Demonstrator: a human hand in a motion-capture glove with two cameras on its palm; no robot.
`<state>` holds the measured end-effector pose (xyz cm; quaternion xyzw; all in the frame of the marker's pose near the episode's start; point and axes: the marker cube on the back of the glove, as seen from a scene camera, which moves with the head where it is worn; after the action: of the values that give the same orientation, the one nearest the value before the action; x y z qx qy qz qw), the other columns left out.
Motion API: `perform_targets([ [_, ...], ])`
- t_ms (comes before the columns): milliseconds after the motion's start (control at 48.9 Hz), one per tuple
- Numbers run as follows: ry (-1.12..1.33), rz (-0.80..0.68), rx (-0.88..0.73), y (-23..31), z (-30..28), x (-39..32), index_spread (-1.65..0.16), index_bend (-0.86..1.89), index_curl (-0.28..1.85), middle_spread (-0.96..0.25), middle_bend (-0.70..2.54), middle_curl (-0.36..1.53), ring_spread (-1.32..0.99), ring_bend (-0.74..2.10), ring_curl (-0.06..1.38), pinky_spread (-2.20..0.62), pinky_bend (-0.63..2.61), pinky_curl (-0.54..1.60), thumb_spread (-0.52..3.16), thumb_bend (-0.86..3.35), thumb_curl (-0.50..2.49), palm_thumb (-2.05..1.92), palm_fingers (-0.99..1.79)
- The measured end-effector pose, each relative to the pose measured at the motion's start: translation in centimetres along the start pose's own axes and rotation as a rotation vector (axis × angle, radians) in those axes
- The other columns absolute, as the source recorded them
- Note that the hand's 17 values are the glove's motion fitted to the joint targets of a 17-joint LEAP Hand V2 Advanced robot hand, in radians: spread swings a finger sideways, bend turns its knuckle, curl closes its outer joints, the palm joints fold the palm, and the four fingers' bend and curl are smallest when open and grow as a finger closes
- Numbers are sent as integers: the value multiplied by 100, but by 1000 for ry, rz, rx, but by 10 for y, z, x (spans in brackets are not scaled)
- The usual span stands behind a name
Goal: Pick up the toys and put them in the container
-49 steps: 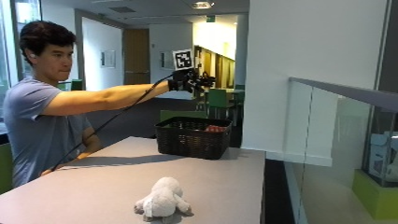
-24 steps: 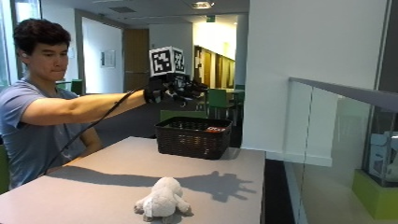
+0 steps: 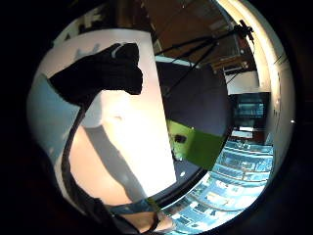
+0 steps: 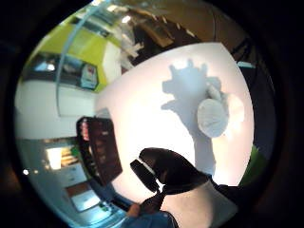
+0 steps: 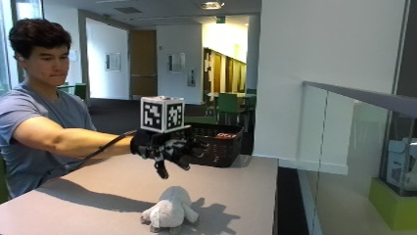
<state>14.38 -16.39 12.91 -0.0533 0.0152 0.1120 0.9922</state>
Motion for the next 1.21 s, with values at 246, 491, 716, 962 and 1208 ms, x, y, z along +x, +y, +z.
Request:
perform_targets([
  [246, 21, 75, -131, -4, 79, 23, -31, 3, 10, -1, 14, 32, 3, 48, 27, 4, 144, 36, 92, -7, 24, -7, -24],
  [491, -50, 110, -159, -1, 134, 25, -30, 2, 7, 0, 14, 29, 3, 48, 28, 4, 149, 37, 91, -6, 24, -6, -25],
  [716, 2, 118, -15, 3, 143, 15, -33, 8, 7, 1, 15, 27, 1, 75, 34, -3, 143, 35, 92, -5, 25, -5, -7],
  [962, 39, 113, 75, 7, 133, -7, -40, 19, 12, -11, 28, 32, -19, 107, 41, -30, 129, 30, 134, 14, 31, 24, 62],
  [1208, -42, 133, -10, 11, 120, 1, -39, 26, 20, -29, 41, 41, -36, 101, 41, -41, 118, 33, 120, 29, 49, 62, 93],
])
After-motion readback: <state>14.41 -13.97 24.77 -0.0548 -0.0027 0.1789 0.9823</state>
